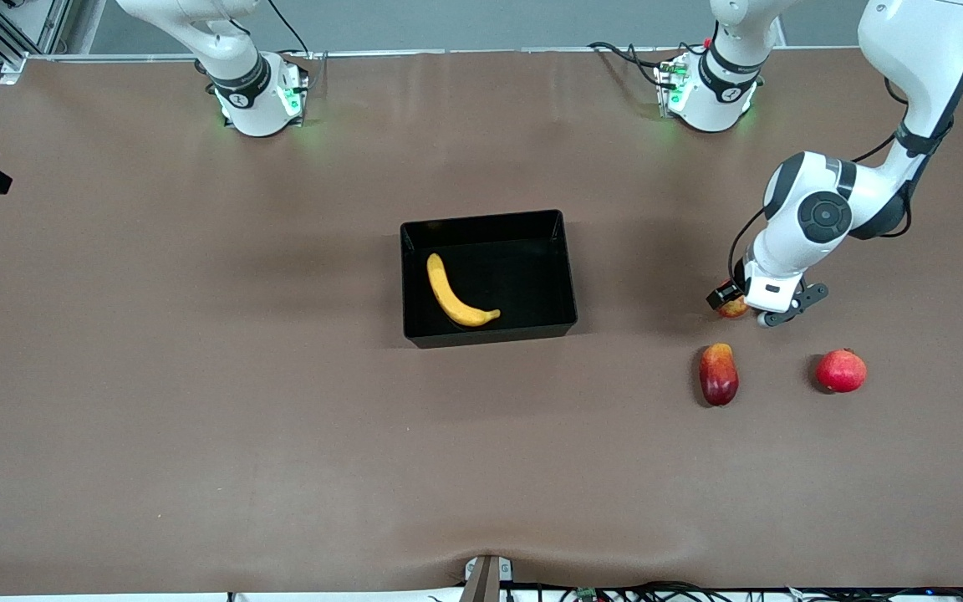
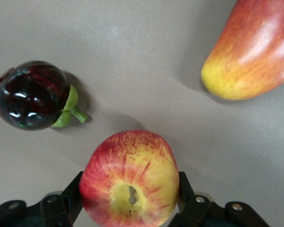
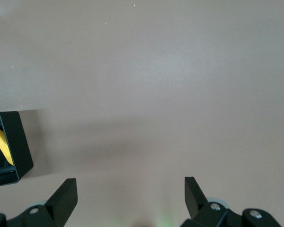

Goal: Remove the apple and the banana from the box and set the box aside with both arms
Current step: 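Lower the apple onto the table and open the left gripper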

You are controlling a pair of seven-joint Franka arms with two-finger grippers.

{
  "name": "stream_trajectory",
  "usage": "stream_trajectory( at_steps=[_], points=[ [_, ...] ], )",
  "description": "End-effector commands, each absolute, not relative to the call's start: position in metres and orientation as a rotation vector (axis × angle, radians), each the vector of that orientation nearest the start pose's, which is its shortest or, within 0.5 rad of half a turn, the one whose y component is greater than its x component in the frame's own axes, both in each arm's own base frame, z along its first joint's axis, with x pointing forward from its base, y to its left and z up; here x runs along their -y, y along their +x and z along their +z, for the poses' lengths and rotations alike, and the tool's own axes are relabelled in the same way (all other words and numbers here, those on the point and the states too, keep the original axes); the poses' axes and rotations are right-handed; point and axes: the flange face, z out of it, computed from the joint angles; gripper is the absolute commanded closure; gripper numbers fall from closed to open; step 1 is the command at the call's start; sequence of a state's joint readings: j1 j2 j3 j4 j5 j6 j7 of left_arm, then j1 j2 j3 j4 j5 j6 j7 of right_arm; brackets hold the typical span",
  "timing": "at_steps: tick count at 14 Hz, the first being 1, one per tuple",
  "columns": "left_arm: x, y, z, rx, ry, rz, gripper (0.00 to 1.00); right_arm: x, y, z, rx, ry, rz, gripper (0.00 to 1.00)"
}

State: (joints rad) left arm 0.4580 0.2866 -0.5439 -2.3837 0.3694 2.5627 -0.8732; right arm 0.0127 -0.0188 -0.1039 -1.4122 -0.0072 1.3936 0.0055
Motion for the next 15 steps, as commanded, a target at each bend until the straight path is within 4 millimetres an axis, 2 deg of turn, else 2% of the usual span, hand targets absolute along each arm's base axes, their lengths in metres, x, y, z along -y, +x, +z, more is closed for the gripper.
stream_trajectory(
  at_steps=[1,4,8,11,15],
  points=[
    [0.041,0.492,0.211,0.689,-3.001,-0.036,1.00,0.051,0.520,0.695,-0.164,-3.143,-0.004,0.00],
    [0.028,0.501,0.197,0.677,-3.035,-0.071,1.00,0.051,0.519,0.695,-0.167,-3.143,0.005,0.00],
    [0.028,0.503,0.196,0.678,-3.039,-0.072,1.00,0.053,0.519,0.695,-0.167,-3.152,0.004,0.00],
    [0.029,0.506,0.194,0.683,-3.045,-0.067,1.00,0.071,0.520,0.691,-0.222,-3.146,0.013,0.00],
    [0.033,0.508,0.196,0.697,-3.045,-0.075,1.00,0.075,0.524,0.684,-0.239,-3.138,0.035,0.00]
  ],
)
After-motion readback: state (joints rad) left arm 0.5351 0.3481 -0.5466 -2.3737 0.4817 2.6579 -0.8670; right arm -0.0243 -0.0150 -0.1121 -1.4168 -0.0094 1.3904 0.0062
